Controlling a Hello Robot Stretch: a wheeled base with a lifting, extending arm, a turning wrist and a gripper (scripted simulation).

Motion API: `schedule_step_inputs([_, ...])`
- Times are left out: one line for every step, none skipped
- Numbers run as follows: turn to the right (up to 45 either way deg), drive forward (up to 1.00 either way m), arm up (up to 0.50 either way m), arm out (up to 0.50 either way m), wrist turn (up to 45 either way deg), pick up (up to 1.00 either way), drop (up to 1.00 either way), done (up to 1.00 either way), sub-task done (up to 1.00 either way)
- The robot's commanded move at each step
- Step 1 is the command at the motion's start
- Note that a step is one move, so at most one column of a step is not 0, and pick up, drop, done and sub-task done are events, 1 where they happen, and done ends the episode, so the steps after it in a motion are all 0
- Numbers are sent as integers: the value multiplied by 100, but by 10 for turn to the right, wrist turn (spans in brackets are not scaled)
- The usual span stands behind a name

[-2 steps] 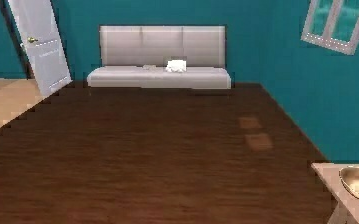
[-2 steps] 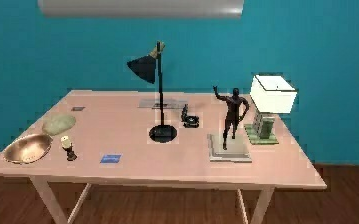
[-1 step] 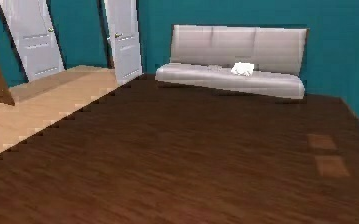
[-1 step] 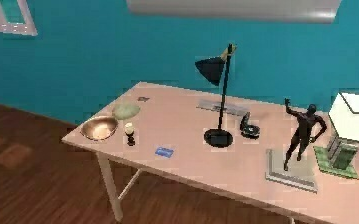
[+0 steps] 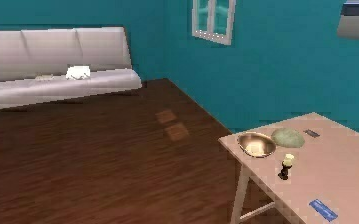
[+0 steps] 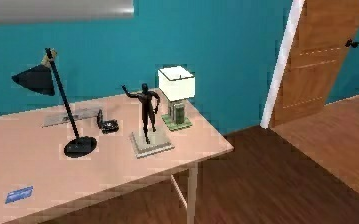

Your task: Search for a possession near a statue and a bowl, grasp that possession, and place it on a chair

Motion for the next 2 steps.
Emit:
schedule_step_inputs([150, 0, 0, 0, 0, 0, 0, 0, 0])
schedule_step_inputs([30, 0, 0, 0, 0, 0, 0, 0, 0])
